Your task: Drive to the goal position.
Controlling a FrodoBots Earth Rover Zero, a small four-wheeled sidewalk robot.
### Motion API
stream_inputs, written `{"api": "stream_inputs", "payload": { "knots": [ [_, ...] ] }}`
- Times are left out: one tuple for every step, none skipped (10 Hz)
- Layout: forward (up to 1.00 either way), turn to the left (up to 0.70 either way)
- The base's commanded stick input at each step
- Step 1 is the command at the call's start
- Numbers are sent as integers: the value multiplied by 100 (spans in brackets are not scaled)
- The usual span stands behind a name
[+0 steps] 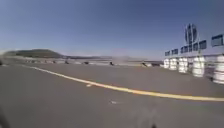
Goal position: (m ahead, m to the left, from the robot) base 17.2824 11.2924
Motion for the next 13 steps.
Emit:
{"api": "stream_inputs", "payload": {
  "knots": [
    [0, 45],
    [0, 45],
    [0, 45],
    [0, 45],
    [0, 45],
    [0, 45],
    [0, 45],
    [0, 45],
    [0, 45],
    [0, 45],
    [0, 45],
    [0, 45],
    [0, 42]
  ]
}}
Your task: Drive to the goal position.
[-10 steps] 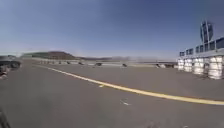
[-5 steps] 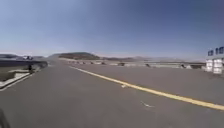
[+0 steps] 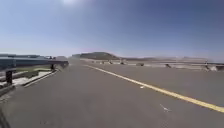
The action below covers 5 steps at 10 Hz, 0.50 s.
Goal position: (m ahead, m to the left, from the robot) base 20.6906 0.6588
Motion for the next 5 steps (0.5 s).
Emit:
{"api": "stream_inputs", "payload": {
  "knots": [
    [0, 24],
    [0, 5],
    [24, 0],
    [55, 0],
    [70, 0]
  ]
}}
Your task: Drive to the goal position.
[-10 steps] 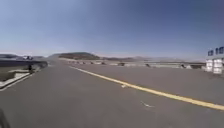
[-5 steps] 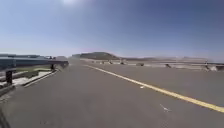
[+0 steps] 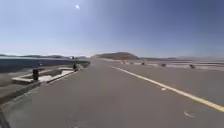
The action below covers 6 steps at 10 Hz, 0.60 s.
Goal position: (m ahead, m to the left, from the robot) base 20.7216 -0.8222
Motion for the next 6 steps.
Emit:
{"api": "stream_inputs", "payload": {
  "knots": [
    [70, 0],
    [70, -27],
    [70, -27],
    [70, -27],
    [70, -27],
    [70, -27]
  ]
}}
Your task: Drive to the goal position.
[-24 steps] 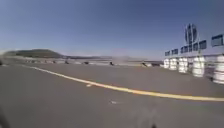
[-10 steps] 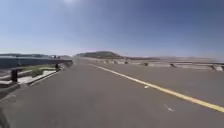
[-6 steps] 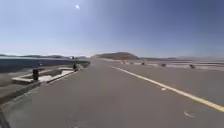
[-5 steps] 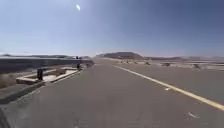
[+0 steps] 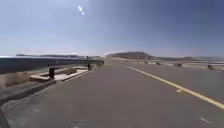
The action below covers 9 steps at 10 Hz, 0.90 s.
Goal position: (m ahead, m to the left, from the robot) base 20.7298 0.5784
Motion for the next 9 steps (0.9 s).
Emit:
{"api": "stream_inputs", "payload": {
  "knots": [
    [70, -27],
    [70, -27],
    [70, -27],
    [70, -27],
    [70, -27],
    [70, -27],
    [70, -27],
    [70, -15],
    [70, -3]
  ]
}}
